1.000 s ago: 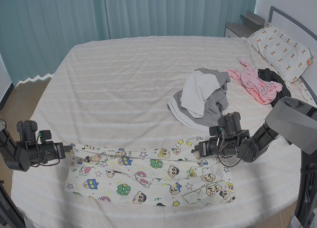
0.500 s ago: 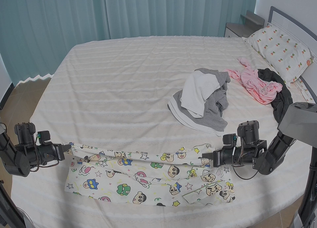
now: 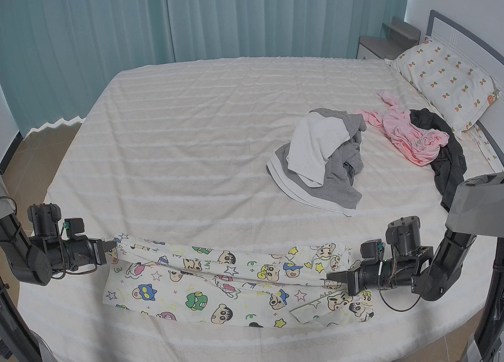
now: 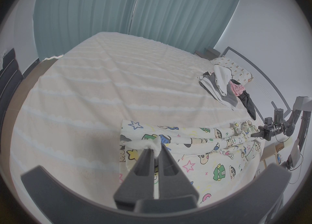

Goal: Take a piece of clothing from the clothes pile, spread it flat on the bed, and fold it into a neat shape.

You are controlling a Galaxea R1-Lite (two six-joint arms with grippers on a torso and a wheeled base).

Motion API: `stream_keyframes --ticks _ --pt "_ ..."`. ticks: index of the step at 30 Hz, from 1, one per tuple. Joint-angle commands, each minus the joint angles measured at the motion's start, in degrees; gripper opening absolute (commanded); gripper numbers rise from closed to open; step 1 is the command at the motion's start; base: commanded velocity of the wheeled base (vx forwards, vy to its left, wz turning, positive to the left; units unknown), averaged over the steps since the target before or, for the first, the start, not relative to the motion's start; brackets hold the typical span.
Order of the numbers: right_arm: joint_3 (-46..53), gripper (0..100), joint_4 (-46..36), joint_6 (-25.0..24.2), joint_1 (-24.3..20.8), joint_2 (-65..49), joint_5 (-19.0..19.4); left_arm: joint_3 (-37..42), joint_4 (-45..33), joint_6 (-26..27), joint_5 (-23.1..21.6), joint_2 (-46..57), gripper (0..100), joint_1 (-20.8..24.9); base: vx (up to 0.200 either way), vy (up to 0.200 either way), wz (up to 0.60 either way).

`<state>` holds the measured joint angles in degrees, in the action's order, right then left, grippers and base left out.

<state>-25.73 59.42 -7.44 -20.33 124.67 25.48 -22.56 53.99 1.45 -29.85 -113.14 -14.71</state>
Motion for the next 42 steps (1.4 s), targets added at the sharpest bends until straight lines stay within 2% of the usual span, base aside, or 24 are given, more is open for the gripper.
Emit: stream_keyframes --ticks 1,9,10,16,21,22,25,26,28,29,30,31,32,33,34,36,37,38,42 --pt "2.18 0 1.14 -0.03 -1.11 1.1 -0.17 0.77 -0.03 -0.13 -0.03 -2.08 0 -0.05 0.0 0.0 0.0" --pt "4.82 0 5.71 -1.26 -1.11 2.68 -0.87 0.86 -0.03 -0.48 0.06 -4.81 0 -0.05 0.0 0.0 0.0" --pt "5.43 100 6.06 -1.62 -1.11 2.68 -0.78 0.86 -0.03 -1.01 0.06 -5.34 100 -0.05 0.0 0.0 0.0" --pt "8.33 100 7.91 -2.76 -1.02 2.59 -0.78 1.38 -0.03 -3.82 -0.2 -6.04 100 -0.23 0.0 0.0 0.0" --pt "11.23 100 13.53 -6.36 -0.5 2.42 -0.96 1.82 0.06 -4.0 -0.91 -5.69 100 -2.69 0.0 0.0 0.0" --pt "13.25 100 17.31 -8.74 0.03 2.42 -0.96 2.0 0.06 -4.18 -1.35 -5.78 100 -4.53 0.0 0.0 0.0" --pt "14.75 100 20.56 -9.88 0.56 2.59 -1.04 2.09 0.06 -4.44 -2.4 -5.95 100 -6.2 0.0 0.0 0.0" --pt "16.68 100 25.22 -11.02 1.79 2.68 -1.04 2.17 0.06 -6.9 -4.6 -5.6 100 -8.66 0.0 0.0 0.0" --pt "18.26 100 28.56 -11.72 2.84 2.5 -1.04 1.56 0.06 -10.42 -6.0 -4.98 100 -10.16 0.0 0.0 0.0" --pt "18.26 100 28.56 -11.72 2.84 2.5 -1.04 1.56 0.06 -10.42 -6.0 -4.98 100 -10.16 0.0 0.0 0.0" --pt "19.85 100 30.58 -12.51 3.72 1.8 -1.13 0.15 -0.03 -14.72 -6.44 -4.28 100 -11.3 0.0 0.0 0.0" --pt "20.29 100 30.58 -12.87 3.99 1.01 -1.22 -0.9 -0.03 -16.83 -6.36 -4.19 100 -11.57 0.0 0.0 0.0" --pt "20.29 100 30.58 -12.87 3.99 1.01 -1.22 -0.9 -0.03 -16.83 -6.36 -4.19 100 -11.57 0.0 0.0 0.0" --pt "20.81 100 30.41 -13.48 4.07 -0.4 -1.84 -2.48 0.06 -19.82 -6.36 -4.11 100 -11.57 0.0 0.0 0.0" --pt "21.6 100 30.41 -15.68 3.99 -3.12 -4.21 -4.94 -0.29 -24.83 -6.44 -3.58 100 -11.39 0.0 0.0 0.0" --pt "21.78 100 30.41 -19.46 3.72 -6.72 -6.85 -7.85 -1.43 -28.35 -6.36 -3.75 100 -10.33 0.0 0.0 0.0" --pt "21.78 100 30.41 -19.81 3.63 -6.99 -7.02 -8.11 -1.61 -28.52 -6.36 -3.84 100 -10.16 0.0 0.0 0.0" --pt "21.6 100 30.41 -24.47 3.28 -10.15 -9.39 -10.75 -4.33 -29.75 -6.09 -4.37 100 -8.23 0.0 0.0 0.0" --pt "22.22 100 30.41 -29.48 2.84 -15.6 -13.26 -16.11 -11.63 -29.93 -5.83 -6.92 100 -5.06 0.0 0.0 0.0"
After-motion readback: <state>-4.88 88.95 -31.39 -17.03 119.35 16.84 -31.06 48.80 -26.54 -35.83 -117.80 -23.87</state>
